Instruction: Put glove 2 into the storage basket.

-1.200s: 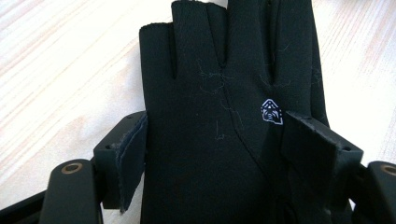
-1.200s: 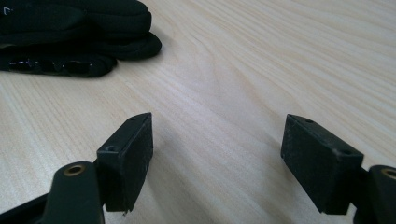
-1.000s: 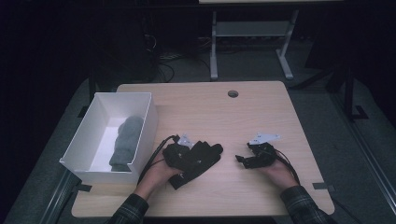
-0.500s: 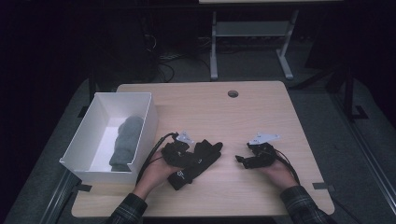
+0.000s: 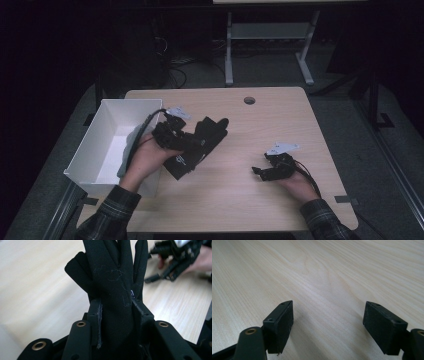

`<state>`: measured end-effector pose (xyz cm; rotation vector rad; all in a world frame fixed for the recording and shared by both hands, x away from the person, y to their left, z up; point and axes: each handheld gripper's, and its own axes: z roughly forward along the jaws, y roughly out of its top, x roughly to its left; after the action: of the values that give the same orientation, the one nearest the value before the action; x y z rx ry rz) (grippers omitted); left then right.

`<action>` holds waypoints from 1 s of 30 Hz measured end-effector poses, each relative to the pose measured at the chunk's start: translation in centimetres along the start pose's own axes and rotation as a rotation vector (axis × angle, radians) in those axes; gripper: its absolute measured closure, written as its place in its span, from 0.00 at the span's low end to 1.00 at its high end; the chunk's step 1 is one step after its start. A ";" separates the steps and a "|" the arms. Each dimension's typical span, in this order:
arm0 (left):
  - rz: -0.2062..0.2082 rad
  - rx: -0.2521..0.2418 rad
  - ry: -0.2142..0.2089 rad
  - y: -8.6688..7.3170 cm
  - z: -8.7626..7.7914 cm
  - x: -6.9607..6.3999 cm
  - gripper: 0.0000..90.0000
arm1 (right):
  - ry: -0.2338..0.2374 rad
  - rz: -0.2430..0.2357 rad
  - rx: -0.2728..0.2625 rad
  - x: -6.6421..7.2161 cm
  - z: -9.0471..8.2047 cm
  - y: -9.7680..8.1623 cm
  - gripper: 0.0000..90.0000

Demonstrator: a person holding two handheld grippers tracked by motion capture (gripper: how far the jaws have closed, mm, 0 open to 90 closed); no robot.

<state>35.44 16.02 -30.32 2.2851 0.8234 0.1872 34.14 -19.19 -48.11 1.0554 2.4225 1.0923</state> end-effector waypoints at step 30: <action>-0.354 -0.008 0.232 -8.3 -7.2 12.6 0.71 | -0.002 0.000 0.005 0.1 0.0 0.0 0.26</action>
<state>38.71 32.38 -31.51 2.0928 1.3267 0.2959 34.12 -19.10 -48.11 1.0573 2.4248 1.0861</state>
